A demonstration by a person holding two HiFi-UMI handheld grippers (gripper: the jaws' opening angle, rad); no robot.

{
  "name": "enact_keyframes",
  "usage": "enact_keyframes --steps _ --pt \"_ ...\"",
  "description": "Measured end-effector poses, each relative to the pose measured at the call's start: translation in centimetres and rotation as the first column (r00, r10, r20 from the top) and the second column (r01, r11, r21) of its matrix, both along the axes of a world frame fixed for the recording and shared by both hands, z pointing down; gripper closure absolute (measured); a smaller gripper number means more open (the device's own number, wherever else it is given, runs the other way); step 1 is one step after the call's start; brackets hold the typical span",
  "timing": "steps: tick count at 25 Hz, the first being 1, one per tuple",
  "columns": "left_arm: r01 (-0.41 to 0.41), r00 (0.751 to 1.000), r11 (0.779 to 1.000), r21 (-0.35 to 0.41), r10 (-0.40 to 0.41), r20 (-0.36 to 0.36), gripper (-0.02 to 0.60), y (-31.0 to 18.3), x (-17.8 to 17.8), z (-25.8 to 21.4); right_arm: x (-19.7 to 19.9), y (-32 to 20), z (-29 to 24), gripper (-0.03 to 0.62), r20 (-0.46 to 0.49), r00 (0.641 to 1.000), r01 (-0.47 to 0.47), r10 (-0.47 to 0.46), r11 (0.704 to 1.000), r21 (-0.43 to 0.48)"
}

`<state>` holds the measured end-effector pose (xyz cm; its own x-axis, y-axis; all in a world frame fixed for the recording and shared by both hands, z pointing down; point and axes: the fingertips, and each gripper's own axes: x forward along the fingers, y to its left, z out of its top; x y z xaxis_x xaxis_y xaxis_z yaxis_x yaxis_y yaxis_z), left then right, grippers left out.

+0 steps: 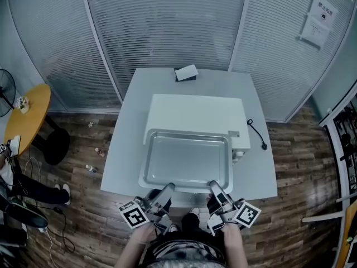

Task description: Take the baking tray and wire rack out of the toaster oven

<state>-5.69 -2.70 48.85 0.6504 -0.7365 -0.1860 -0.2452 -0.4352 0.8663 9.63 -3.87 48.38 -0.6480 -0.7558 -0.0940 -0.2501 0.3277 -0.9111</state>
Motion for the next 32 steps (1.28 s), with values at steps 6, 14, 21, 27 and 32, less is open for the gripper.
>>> enact_keyframes --steps 6,14,21,27,32 --pt "0.007 1.000 1.000 -0.007 -0.008 -0.006 0.402 -3.0 0.7 0.0 0.7 -3.3 -0.1 0.441 -0.010 1.000 0.004 -0.004 1.000 -0.009" --pt "0.029 0.999 1.000 -0.006 -0.029 0.015 0.399 -6.9 1.5 0.0 1.4 -7.3 -0.1 0.439 -0.027 0.999 0.019 -0.019 1.000 -0.014" --pt "0.062 0.998 0.998 -0.008 -0.062 0.010 0.399 -10.1 2.5 -0.2 2.3 -10.7 -0.3 0.448 -0.041 0.998 0.040 -0.041 0.999 -0.013" --pt "0.106 0.994 0.994 0.007 -0.106 0.016 0.393 -11.6 2.9 -0.3 2.3 -11.7 -0.4 0.424 -0.088 0.991 0.103 -0.102 0.995 0.009" --pt "0.214 0.962 0.975 0.053 -0.220 0.164 0.309 -11.2 1.2 -0.4 3.0 -9.6 -0.2 0.336 -0.266 0.956 0.151 -0.128 0.986 0.066"
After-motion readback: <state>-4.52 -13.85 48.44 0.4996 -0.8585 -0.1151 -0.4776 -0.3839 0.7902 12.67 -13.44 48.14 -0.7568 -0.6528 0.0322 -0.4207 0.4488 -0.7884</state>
